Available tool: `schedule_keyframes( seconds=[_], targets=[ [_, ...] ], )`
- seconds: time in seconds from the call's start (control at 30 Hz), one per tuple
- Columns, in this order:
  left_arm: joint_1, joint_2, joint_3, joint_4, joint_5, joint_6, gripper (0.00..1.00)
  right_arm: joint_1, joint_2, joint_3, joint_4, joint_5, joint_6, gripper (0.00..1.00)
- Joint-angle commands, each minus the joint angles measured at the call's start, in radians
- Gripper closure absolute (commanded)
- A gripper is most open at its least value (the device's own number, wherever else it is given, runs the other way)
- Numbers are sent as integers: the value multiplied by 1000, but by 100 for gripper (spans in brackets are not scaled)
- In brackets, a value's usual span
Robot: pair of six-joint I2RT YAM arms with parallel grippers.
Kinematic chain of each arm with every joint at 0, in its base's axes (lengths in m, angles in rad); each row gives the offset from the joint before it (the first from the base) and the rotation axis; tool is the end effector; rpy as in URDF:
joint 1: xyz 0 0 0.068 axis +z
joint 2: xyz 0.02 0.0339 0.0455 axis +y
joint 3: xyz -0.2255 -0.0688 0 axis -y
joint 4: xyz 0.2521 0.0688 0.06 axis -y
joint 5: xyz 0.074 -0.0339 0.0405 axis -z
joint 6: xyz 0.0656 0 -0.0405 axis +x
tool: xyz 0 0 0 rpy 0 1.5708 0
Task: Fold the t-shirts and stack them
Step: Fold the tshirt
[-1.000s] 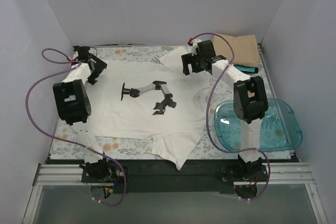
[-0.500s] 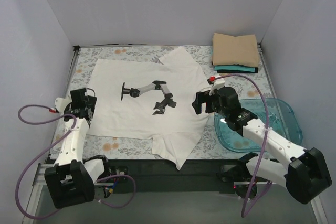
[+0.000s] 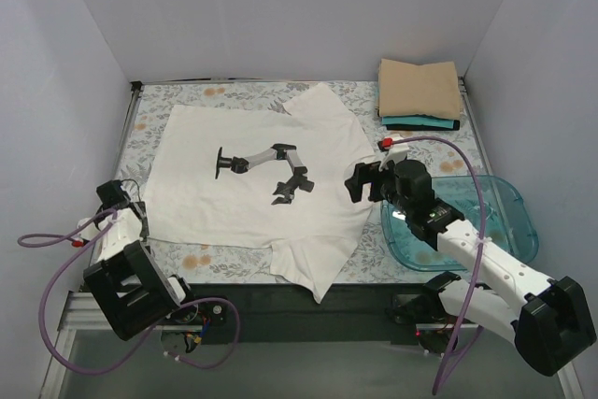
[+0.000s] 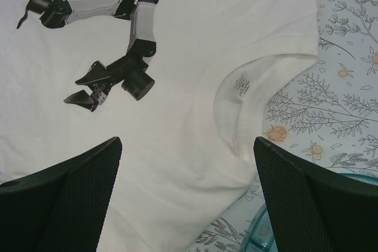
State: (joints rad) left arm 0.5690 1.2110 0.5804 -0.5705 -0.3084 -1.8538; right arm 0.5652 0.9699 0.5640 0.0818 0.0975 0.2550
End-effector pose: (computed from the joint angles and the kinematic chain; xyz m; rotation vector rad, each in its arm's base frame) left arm 0.1821 0.1401 0.0971 -2.5211 0.8645 0.0331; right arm 0.2397 0.1445 0.2107 -0.2300 1.9065 0.4643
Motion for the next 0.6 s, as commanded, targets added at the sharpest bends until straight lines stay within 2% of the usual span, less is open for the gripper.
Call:
schedule_keyframes(
  seconds=[0.0, 0.07, 0.17, 0.3, 0.33, 0.4, 0.43, 0.5, 0.53, 0.57],
  targets=[
    [20, 13, -51, 47, 34, 44, 11, 1, 18, 8, 42, -5, -7, 2],
    [20, -4, -54, 70, 28, 60, 12, 2, 29, 13, 42, -13, -5, 2],
    [22, -13, -54, 92, 25, 79, 20, 2, 36, 11, 42, -22, -2, 2],
    [22, -11, -56, 144, 34, 142, 46, 1, 64, 13, 41, -41, 1, 2],
    [20, 1, -51, 149, 48, 156, 61, 2, 69, 14, 42, -53, 3, 2],
    [22, 7, -51, 156, 57, 160, 69, 2, 88, 20, 38, -87, -10, 2],
    [22, 9, -51, 165, 60, 165, 84, 1, 93, 31, 33, -90, -8, 2],
    [22, 10, -53, 170, 58, 165, 89, 2, 108, 37, 26, -129, -10, 2],
    [22, 16, -53, 170, 57, 163, 98, 1, 110, 39, 23, -136, -11, 2],
    [20, 19, -51, 169, 57, 163, 100, 1, 115, 39, 21, -137, -11, 2]
  ],
)
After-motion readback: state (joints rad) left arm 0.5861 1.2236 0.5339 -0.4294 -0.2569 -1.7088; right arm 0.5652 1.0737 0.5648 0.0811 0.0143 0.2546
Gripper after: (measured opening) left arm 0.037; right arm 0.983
